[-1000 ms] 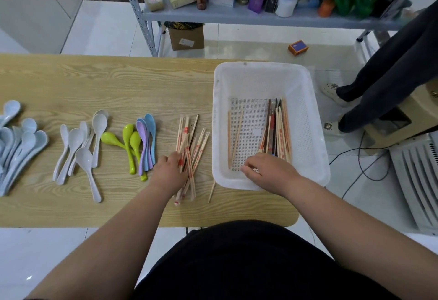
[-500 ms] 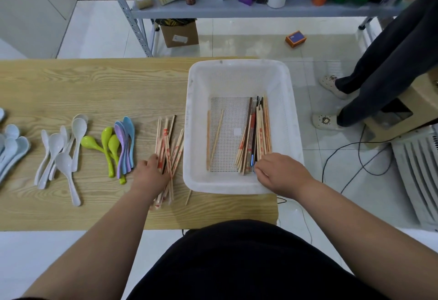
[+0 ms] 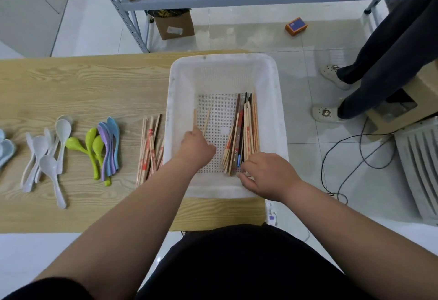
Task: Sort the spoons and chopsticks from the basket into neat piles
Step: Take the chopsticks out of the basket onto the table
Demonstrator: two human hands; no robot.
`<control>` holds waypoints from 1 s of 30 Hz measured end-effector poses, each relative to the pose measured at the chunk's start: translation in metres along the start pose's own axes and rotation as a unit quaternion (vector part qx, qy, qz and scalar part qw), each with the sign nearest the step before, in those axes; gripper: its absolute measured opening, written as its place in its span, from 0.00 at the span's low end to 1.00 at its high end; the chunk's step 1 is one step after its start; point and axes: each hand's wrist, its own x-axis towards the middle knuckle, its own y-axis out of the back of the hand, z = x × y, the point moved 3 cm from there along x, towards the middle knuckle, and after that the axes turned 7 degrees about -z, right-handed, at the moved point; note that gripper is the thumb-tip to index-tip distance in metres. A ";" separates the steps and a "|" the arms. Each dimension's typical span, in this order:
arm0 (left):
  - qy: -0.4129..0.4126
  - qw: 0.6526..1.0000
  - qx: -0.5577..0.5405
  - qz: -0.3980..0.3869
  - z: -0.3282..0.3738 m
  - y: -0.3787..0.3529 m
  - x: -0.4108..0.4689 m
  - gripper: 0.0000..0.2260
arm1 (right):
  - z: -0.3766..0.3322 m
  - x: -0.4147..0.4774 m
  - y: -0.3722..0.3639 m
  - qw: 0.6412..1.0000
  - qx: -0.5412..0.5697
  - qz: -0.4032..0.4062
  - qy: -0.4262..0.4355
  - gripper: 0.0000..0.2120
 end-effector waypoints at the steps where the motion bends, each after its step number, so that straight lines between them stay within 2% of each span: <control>1: 0.044 0.999 0.000 -0.013 0.002 -0.008 0.007 0.31 | 0.000 0.000 0.000 1.000 -0.002 0.008 0.004 0.21; 3: 0.086 0.996 0.012 -0.009 0.007 -0.021 0.020 0.32 | -0.001 -0.001 0.000 1.000 0.001 0.024 0.011 0.19; 7: 0.102 0.994 0.022 0.018 0.007 -0.032 0.035 0.30 | -0.002 -0.002 0.002 0.999 0.008 0.040 0.020 0.17; 12: 0.038 0.999 -0.008 0.024 0.011 -0.042 0.042 0.24 | -0.001 -0.002 0.002 0.999 0.006 0.042 0.025 0.16; 19: 0.009 1.000 0.018 -0.005 0.038 -0.058 0.041 0.29 | -0.002 -0.001 0.002 0.999 0.020 0.044 0.022 0.17; 24: 0.015 0.999 0.009 -0.035 0.041 -0.056 0.045 0.14 | -0.002 0.000 0.003 0.999 0.023 0.040 0.021 0.18; 30: 0.018 1.000 0.014 -0.018 0.039 -0.052 0.041 0.09 | -0.003 0.000 0.002 0.999 0.024 0.038 0.011 0.17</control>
